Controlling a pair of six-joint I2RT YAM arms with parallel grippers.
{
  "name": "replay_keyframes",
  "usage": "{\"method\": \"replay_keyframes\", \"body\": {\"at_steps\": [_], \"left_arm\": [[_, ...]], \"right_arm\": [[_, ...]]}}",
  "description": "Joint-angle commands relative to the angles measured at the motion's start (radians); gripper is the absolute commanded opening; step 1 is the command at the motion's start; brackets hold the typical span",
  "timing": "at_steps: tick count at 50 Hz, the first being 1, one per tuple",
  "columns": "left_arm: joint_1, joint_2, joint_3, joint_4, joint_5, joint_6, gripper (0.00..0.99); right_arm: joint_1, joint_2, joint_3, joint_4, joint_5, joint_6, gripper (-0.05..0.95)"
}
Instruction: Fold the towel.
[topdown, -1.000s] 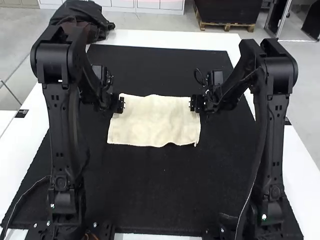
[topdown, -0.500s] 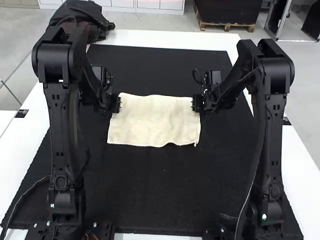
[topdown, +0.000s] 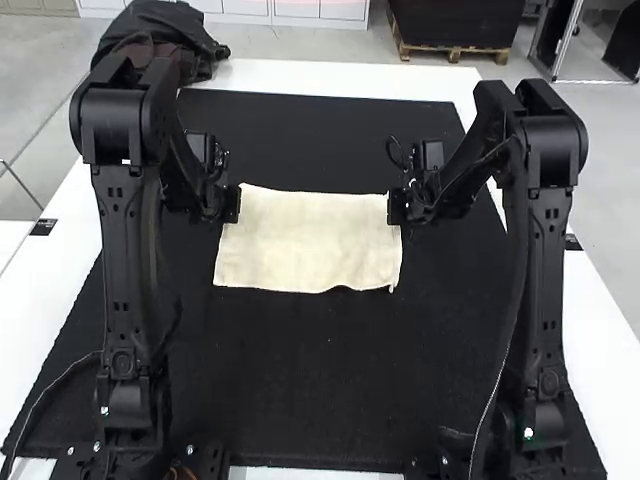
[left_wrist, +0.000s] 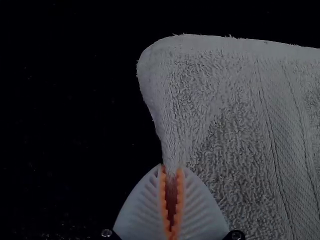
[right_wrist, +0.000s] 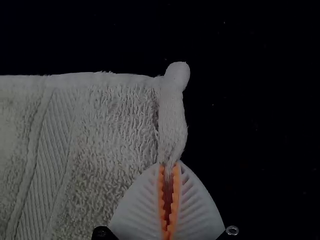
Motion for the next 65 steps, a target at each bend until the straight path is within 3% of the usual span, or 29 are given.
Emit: {"method": "replay_keyframes", "body": {"at_steps": [1,18,65], "left_arm": [[0.003,0.044,0.002,0.010,-0.009,-0.006,0.023],[0.003,-0.030,-0.006,0.013,0.017,-0.034,0.023],[0.033,-0.192,-0.138,0.010,0.069,-0.029,0.023]], "right_arm": [[-0.005,-0.018,-0.025,-0.019,-0.053,0.018,-0.03],[-0.028,-0.096,-0.046,-0.008,-0.057,0.013,-0.03],[-0.065,-0.321,-0.185,-0.011,-0.154,0.044,-0.03]]}}
